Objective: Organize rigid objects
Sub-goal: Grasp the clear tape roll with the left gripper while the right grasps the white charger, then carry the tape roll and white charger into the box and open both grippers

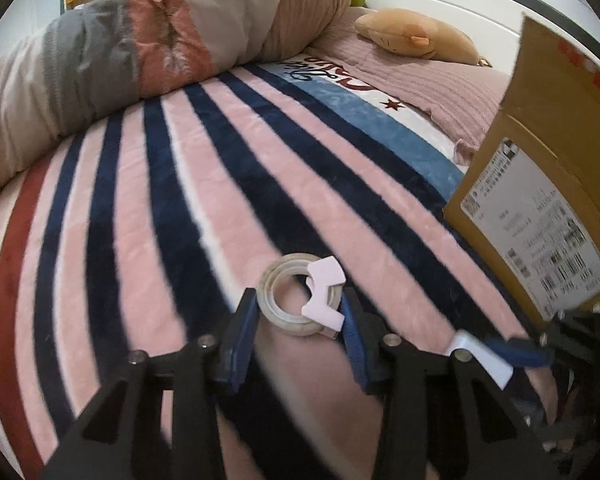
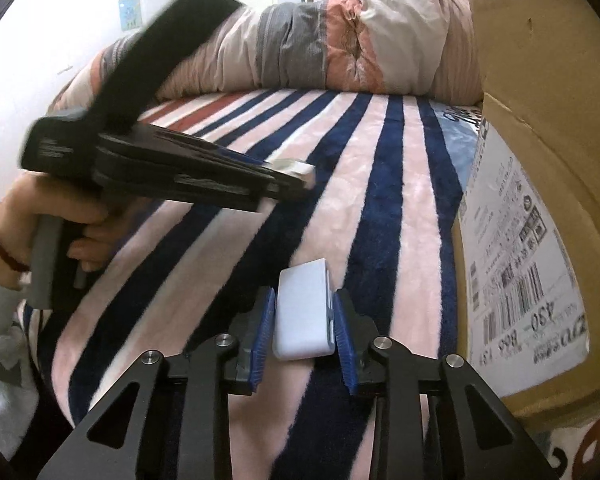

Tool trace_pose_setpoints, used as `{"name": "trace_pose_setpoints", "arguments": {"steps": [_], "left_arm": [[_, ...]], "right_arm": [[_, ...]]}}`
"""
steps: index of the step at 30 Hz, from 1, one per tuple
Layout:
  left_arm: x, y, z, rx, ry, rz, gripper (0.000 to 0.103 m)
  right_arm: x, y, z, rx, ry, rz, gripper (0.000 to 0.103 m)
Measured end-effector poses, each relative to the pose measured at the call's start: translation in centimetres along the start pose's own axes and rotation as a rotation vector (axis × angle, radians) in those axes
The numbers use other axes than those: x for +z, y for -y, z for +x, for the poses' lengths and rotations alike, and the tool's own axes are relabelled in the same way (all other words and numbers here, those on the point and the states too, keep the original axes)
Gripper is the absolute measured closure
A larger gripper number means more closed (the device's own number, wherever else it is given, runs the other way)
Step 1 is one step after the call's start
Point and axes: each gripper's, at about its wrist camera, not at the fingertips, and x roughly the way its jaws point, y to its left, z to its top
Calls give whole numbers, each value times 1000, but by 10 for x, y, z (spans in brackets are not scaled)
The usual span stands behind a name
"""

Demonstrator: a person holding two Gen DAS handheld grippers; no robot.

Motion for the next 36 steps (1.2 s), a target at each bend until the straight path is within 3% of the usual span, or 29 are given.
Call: {"name": "trace_pose_setpoints", "arguments": {"steps": [8,19,22,25,32,36], "left_arm": [[-19,-10,-20,1,9,-43,66],[-20,-11,-16,2,-8,-47,66],[-18,-11,-16,-3,-2,-51,66],[-17,-11,-25,-7,10,-54,66],[-19,4,-83,29,98,-53,66],[-19,9,-129,76,141,-73,66]], "right_arm": [[-10,-5,-8,-37,-12,-19,76],[-23,-6,-16,-104,-23,-43,70],[-21,-8,-11,-105,-14,-61,79],[-17,-10,-12,-103,-10,-60,79],[-4,-33,-41,-28,71,-125,79],[14,-43,-73,83,141,-133,79]]}}
